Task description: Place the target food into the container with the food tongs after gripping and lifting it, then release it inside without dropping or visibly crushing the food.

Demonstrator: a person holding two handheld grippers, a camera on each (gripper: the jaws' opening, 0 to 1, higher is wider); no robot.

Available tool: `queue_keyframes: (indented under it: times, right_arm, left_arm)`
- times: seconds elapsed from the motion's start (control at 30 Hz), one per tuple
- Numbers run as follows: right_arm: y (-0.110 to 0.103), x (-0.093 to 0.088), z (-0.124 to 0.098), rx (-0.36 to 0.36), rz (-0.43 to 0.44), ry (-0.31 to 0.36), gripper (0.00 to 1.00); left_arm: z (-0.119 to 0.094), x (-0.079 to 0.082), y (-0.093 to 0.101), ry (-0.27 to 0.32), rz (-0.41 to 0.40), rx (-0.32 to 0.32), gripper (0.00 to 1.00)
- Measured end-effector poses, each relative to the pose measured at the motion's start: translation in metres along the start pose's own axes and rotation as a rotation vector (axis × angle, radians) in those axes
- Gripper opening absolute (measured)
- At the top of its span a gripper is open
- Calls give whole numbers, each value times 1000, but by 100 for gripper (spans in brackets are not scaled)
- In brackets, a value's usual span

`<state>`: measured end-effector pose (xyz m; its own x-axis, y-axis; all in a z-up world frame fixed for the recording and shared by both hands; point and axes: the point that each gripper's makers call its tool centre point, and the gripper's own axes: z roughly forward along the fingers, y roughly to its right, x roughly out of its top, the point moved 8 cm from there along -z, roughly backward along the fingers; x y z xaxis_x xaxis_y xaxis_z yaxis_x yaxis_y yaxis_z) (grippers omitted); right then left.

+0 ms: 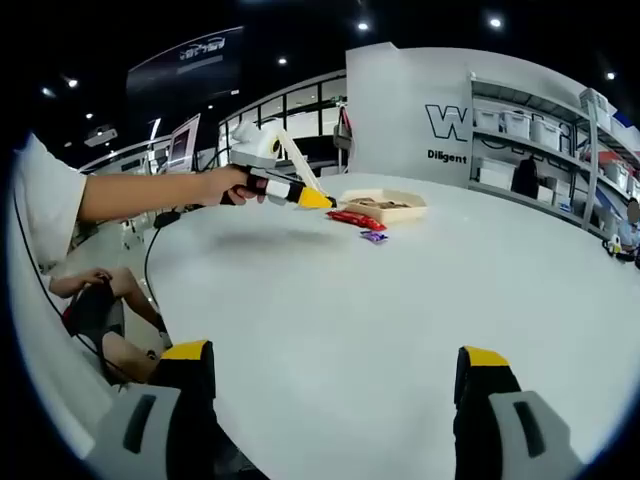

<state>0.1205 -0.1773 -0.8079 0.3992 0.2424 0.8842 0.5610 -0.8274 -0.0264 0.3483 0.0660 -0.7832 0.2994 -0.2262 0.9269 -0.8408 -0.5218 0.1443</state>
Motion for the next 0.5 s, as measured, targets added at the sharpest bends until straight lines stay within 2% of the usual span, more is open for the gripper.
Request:
queue_keyframes:
  times: [0.1,0.27,0.5]
  right_arm:
    - [4,1,0,-5,9,7,99]
    - [10,-1,1,-17,19,3,99]
    - [17,-2,2,-33,35,3,99]
  left_arm:
    - [5,8,-12,25,-1,33,19]
    - [17,21,-28,34,-18,44,19]
    - [38,28,-52,12,-13,79,19]
